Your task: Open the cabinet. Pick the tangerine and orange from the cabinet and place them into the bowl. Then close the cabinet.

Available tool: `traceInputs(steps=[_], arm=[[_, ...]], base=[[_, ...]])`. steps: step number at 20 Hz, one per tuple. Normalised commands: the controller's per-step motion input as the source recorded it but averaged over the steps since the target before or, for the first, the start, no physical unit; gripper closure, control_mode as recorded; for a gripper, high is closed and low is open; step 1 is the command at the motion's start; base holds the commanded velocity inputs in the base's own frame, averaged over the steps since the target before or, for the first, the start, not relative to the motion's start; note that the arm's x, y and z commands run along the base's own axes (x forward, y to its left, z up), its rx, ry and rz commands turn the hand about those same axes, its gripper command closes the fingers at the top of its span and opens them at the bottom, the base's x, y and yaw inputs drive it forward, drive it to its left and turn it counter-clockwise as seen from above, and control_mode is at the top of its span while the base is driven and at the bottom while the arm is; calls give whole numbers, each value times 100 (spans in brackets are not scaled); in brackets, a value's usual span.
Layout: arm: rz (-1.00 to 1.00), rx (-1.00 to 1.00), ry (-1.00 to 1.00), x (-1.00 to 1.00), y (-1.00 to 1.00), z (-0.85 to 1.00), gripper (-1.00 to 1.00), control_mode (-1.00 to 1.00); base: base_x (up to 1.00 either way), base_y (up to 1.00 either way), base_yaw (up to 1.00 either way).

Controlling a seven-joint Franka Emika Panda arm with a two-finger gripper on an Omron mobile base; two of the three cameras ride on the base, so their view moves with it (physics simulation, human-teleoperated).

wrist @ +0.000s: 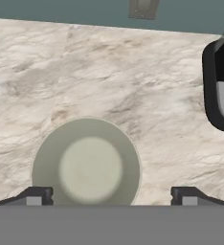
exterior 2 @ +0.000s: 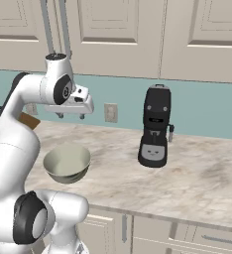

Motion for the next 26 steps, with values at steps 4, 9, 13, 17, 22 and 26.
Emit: traceInputs(steps=[4, 9, 13, 17, 22, 26], arm=[[0, 0, 0, 0, 0, 0, -100, -100], [0, 0, -1, -8, 0, 0, -100, -100], [0, 0, -27, -46, 0, 2, -100, -100], [0, 0, -43, -44, 0, 30, -100, -100], [0, 0, -40, -28, 0, 37, -100, -100], [0, 0, -38, -22, 0, 51, -100, -100]], base=[[0, 0, 0], [0, 0, 0], [0, 0, 0], [0, 0, 0], [0, 0, 0], [0, 0, 0]])
